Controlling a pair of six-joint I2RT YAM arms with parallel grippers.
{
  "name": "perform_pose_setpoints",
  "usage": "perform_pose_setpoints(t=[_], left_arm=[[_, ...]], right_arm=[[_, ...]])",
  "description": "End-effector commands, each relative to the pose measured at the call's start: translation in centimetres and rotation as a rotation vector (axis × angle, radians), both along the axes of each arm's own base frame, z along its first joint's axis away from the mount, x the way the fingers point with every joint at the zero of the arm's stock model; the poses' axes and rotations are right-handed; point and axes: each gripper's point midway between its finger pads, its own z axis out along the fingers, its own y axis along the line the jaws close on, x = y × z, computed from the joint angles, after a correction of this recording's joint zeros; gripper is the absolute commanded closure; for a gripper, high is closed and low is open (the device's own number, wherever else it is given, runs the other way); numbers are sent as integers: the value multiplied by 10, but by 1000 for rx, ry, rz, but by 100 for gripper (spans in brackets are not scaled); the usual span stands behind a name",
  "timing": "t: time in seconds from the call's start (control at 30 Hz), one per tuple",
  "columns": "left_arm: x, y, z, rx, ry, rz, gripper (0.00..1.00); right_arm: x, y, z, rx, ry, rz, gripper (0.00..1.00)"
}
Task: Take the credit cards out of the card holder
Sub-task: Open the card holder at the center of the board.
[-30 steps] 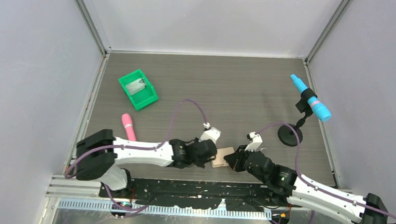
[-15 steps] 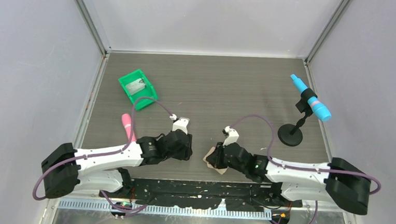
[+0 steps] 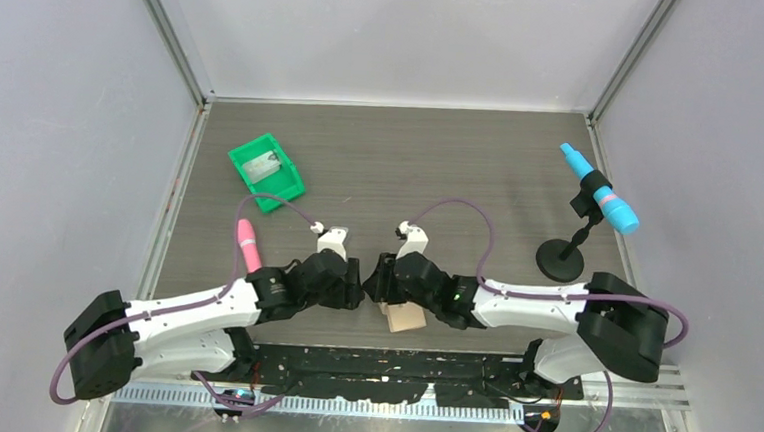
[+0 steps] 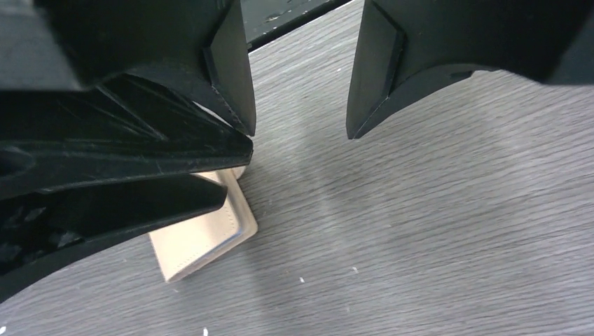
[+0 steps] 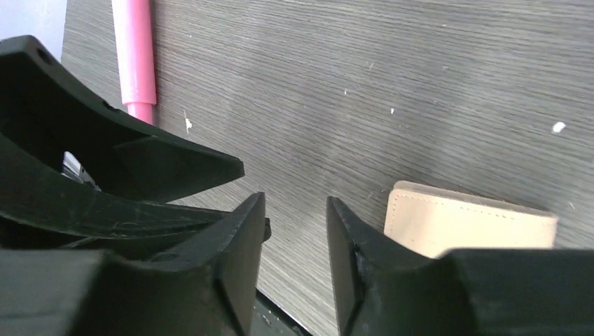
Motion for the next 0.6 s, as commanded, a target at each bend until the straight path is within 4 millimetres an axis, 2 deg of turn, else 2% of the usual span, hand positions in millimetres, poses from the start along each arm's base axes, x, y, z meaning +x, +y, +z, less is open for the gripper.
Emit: perform_pose_setpoints(t=[0.0,0.07,0.27,0.4,0.57], left_arm=[[-4,-25,14,-118,-12,-92,44],[-8,-35,18,-153,-9,-134,41],[-11,-58,24,-177,-20,-220,35],[-14,-76,23,-157,-12,-273,31],[-12,-84,5,-119,26,-264,31]], right_arm=[[2,-19,21,-43,-68,-10,48],[0,-32,23,-55,-82,-20,42],[-4,-76,25,-78,-111,-99,41],[-5,-92,26,-76,-129,-131,40],[-7,-102,25,-62,-132,-148,41]])
